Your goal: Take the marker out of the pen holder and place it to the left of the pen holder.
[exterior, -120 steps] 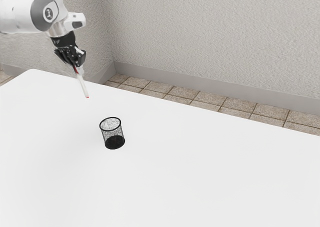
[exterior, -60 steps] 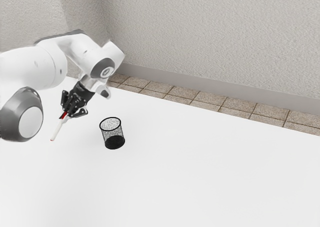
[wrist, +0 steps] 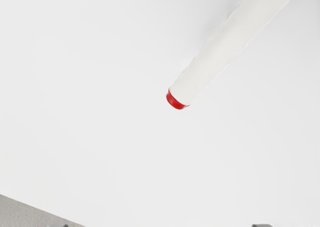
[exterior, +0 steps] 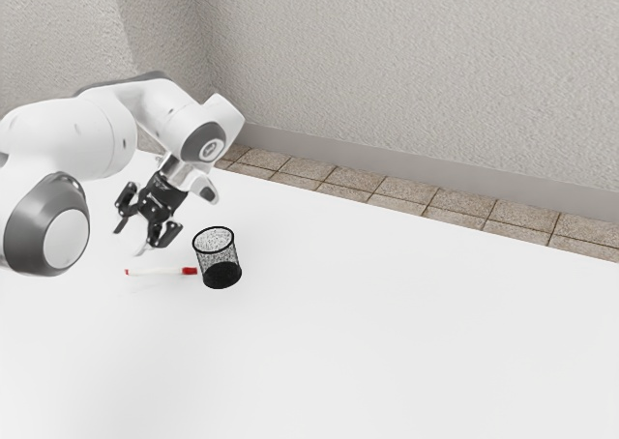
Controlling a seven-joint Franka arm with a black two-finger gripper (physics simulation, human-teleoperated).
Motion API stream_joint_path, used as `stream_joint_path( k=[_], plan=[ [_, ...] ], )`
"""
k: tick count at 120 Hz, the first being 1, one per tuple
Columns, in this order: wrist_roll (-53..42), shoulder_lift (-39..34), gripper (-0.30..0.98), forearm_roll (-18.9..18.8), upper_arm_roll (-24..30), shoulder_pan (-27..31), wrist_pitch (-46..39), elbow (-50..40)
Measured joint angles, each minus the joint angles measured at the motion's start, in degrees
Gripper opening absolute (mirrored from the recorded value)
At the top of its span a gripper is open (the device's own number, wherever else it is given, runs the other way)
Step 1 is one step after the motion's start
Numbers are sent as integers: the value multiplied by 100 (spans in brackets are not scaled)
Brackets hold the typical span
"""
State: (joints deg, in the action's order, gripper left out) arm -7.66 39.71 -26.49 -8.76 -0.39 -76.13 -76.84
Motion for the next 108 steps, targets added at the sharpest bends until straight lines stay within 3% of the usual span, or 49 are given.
stream_joint_path(
  k=[30, 80, 88, 100, 108],
  plan=[
    [24, -29, 62, 128, 28, 3, 20, 8],
    [29, -30, 68, 217, 58, 11, 27, 107],
    [-10, -534, 68, 587, 98, 53, -18, 462],
    [-169, -1979, 68, 1790, 46, 52, -362, 525],
    [-149, -3192, 68, 2044, 43, -117, -371, -35]
  ],
)
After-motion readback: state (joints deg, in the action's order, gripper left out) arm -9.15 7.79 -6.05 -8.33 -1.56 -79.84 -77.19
